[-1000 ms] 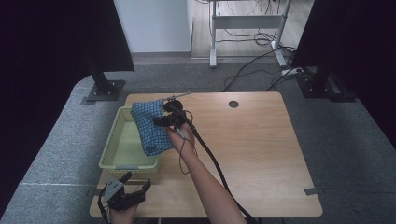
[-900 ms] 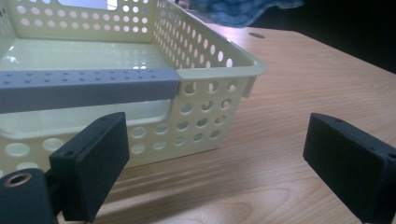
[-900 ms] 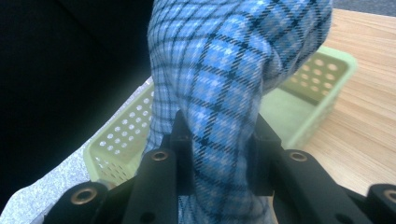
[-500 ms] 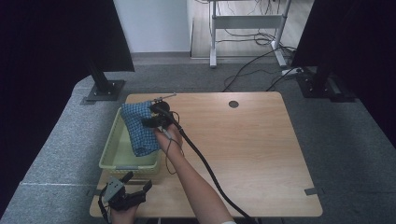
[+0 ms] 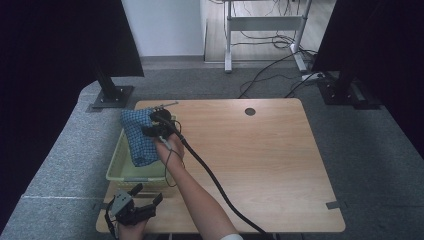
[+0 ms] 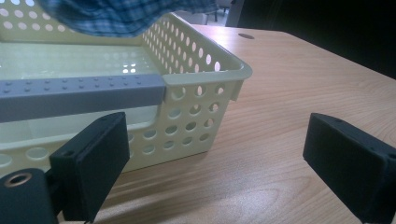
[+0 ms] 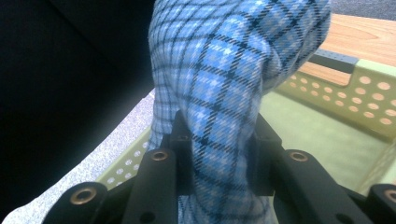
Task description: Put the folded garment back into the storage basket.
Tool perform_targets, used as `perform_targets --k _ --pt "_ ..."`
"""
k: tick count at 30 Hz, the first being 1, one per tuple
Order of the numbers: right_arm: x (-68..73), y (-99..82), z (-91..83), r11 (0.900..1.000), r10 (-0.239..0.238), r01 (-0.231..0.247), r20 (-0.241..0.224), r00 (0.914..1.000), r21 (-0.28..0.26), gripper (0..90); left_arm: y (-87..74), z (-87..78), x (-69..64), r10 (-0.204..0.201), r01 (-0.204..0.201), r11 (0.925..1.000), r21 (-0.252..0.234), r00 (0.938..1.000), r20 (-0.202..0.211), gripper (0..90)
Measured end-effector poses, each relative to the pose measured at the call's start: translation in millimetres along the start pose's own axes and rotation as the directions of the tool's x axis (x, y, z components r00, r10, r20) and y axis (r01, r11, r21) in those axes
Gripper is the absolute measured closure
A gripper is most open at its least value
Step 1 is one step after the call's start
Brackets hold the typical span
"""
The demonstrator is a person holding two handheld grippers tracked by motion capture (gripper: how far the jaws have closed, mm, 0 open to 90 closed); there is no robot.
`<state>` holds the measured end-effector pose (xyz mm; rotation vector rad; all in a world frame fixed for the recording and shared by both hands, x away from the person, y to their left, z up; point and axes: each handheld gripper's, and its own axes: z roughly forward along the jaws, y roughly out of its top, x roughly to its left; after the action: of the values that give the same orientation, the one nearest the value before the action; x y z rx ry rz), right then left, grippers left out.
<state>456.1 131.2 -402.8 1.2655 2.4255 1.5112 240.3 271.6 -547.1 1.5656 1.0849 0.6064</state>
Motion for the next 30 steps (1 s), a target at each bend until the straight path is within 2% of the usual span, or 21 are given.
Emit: perform_targets --k 9,16,26,30 --pt "9.8 0.8 11.1 0.9999 0.014 -0.014 -0.001 0.9999 -0.007 69.3 0.6 -0.7 1.0 0.000 0.000 1.0000 -0.002 1.0000 0.003 7.0" --pt "2.7 -9.3 21.5 0.9995 0.027 -0.027 0.036 0.9990 0.014 69.3 0.4 -1.6 1.2 0.001 -0.001 1.0000 -0.001 1.0000 -0.003 7.0" --pt "-7.5 -30.5 43.3 0.9950 0.053 -0.060 0.089 0.9946 0.080 69.2 0.2 -1.7 2.3 -0.005 0.005 1.0000 0.000 1.0000 -0.002 7.0" --pt "-8.7 -36.3 50.2 0.9917 0.056 -0.066 0.091 0.9943 0.110 67.9 0.3 -1.9 2.7 -0.007 0.007 1.0000 -0.002 1.0000 0.001 7.1"
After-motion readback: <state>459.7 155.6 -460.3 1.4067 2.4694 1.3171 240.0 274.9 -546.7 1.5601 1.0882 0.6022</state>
